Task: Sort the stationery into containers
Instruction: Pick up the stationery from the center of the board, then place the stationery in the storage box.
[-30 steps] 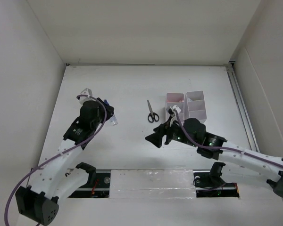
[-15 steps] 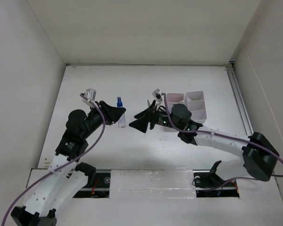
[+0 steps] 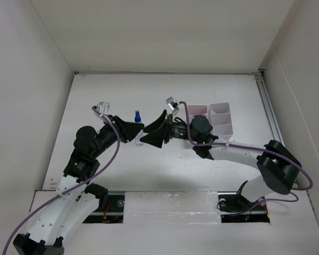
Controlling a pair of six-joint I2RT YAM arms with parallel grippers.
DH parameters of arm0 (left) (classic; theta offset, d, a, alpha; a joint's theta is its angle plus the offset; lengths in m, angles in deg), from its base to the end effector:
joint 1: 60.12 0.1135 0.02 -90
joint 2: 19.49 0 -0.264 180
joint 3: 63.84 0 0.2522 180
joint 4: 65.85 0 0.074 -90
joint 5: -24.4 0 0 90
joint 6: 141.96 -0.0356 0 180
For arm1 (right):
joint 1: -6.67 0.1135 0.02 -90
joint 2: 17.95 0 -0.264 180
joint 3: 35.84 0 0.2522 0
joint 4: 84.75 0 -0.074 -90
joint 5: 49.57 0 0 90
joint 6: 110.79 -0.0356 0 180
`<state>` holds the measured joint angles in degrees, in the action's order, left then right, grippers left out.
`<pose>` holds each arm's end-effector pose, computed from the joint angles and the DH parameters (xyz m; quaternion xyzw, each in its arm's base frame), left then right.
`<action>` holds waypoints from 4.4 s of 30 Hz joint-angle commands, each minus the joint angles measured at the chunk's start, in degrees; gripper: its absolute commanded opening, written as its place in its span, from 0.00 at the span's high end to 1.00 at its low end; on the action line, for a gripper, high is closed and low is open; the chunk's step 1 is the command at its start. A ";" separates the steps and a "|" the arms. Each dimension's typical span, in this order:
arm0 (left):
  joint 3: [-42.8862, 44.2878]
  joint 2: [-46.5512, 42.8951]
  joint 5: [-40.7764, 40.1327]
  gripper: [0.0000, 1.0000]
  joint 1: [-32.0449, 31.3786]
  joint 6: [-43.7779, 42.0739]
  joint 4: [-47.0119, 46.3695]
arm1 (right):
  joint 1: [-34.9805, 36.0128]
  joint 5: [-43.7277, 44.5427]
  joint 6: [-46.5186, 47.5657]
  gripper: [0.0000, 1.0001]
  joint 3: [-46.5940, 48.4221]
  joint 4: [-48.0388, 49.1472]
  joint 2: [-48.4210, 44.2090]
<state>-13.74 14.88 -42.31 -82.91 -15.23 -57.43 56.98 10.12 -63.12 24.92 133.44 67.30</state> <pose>0.1335 -0.0713 0.3445 0.0719 0.6606 -0.4807 0.5721 0.1965 0.2650 0.2969 -0.2466 0.5805 0.6605 0.4074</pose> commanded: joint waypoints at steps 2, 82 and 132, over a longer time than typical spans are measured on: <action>-0.30 -0.62 1.94 1.00 -0.07 0.01 -4.94 | 0.23 -3.35 -1.62 0.19 4.66 8.97 2.19; 13.94 -6.68 -34.27 0.00 -0.07 -11.33 28.64 | -24.20 72.13 7.09 1.00 -25.48 -41.38 -44.13; 13.41 -10.02 -26.89 0.00 -0.07 -13.44 26.35 | -23.76 86.20 -5.57 1.00 -16.77 -38.85 -21.44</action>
<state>-0.15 5.37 -70.09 -82.91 -27.74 -28.71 33.33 94.64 -66.75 5.47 92.58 46.04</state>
